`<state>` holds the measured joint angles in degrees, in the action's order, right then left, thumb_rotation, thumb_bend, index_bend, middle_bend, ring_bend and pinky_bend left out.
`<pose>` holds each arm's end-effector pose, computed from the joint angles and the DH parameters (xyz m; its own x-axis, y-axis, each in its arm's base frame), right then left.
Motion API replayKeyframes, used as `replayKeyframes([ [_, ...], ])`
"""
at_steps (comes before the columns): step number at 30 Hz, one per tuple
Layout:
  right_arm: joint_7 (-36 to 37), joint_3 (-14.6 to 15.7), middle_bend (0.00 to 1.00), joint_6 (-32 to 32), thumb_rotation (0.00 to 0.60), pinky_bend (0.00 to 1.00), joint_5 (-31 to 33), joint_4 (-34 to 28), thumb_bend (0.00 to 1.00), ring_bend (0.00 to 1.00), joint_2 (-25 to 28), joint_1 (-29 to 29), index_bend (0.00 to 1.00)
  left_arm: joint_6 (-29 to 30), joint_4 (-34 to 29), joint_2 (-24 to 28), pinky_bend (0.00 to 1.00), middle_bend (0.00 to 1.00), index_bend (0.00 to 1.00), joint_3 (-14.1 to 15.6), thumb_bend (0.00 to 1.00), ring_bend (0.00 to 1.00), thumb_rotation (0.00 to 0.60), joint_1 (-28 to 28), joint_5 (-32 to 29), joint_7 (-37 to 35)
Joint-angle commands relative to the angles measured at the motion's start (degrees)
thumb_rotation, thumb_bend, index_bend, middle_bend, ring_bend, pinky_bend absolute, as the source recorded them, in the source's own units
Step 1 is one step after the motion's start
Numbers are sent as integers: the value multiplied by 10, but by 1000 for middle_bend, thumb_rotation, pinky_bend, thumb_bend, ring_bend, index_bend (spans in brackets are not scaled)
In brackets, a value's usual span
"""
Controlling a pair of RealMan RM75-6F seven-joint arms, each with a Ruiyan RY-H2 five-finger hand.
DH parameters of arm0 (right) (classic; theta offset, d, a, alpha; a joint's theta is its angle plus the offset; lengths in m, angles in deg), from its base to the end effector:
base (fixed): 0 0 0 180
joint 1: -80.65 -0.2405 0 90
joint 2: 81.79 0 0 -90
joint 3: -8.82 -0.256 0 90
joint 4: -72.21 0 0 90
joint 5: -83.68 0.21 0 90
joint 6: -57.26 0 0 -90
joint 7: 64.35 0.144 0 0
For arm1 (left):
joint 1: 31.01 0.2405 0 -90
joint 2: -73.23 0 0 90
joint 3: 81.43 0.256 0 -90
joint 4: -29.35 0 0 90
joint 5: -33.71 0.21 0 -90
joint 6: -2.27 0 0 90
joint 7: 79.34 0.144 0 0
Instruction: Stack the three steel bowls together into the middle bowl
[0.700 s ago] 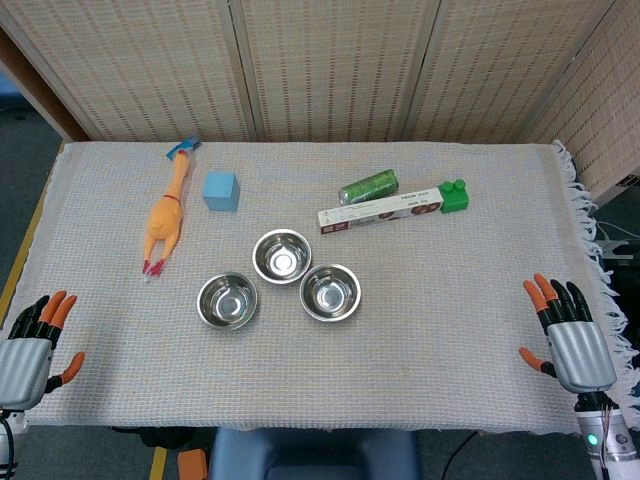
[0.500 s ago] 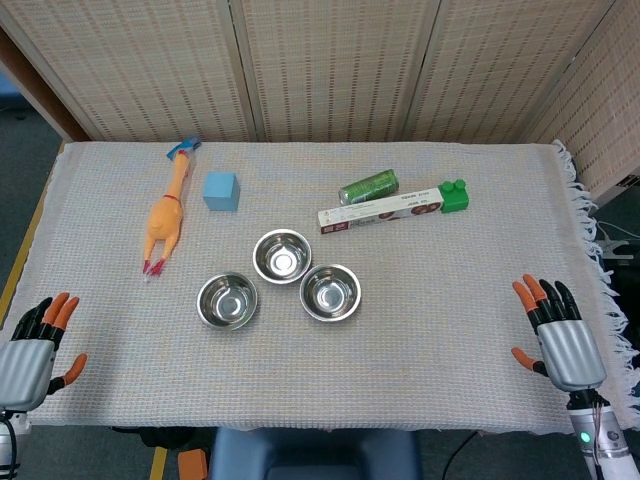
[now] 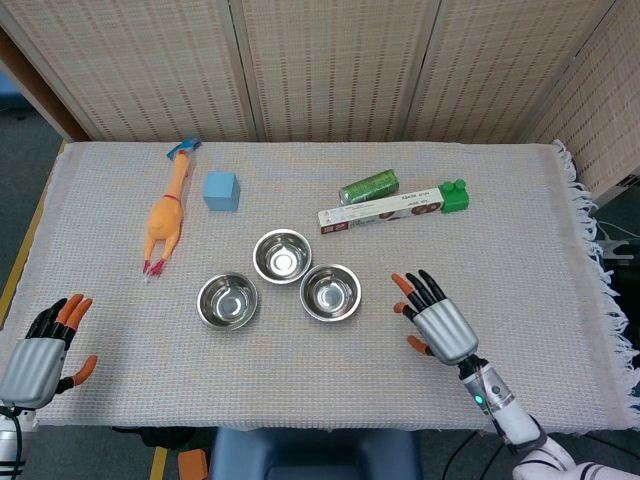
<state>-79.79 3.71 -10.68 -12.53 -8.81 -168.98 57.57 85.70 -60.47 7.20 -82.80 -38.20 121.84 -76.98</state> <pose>-0.2103 -0.2587 0.0044 0.5428 -0.0463 0.8386 -0.7402 -0.4980 0.4517 -0.3083 0.1884 0.1429 0.4493 0.0359 0.8927 0.8915 -0.0833 -0.4453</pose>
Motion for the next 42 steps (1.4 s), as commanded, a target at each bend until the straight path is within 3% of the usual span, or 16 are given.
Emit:
replayKeyframes([
  [1,-25,-16,0,39,600,0,17,61,151,0,-83,-45,397,1,1,5,112,0,0,1,331,0,600,1,1,-11],
  [10,-32,-31,0,34,600,0,26,165,284,0,-184,-88,426,9,1,16,112,0,0,4,330,0,600,5,5,-34],
  [19,-17,-40,0,50,600,0,50,252,292,0,-253,-122,442,9,-4,22,112,0,0,4,335,0,600,8,0,-33],
  [21,-10,-40,0,50,600,0,54,273,294,0,-267,-128,473,9,-6,24,112,0,0,4,342,0,600,8,-2,-33],
  [27,9,-36,0,13,600,0,44,321,344,0,-297,-136,688,10,-6,27,112,0,0,2,348,0,600,10,-5,-38],
  [31,25,-35,23,-28,600,0,33,329,368,0,-297,-135,770,12,-7,28,112,0,0,3,350,0,600,11,-5,-38],
  [35,30,-39,31,-53,600,0,30,311,371,0,-285,-135,781,15,-9,29,112,0,0,4,350,0,600,13,-1,-37],
  [38,30,-53,31,-63,600,0,39,290,372,0,-279,-138,756,13,-9,29,112,0,0,5,352,0,600,12,0,-37],
  [42,15,-87,31,-24,600,0,70,283,371,0,-291,-170,741,4,-9,31,112,0,0,5,351,0,600,9,-5,-44],
])
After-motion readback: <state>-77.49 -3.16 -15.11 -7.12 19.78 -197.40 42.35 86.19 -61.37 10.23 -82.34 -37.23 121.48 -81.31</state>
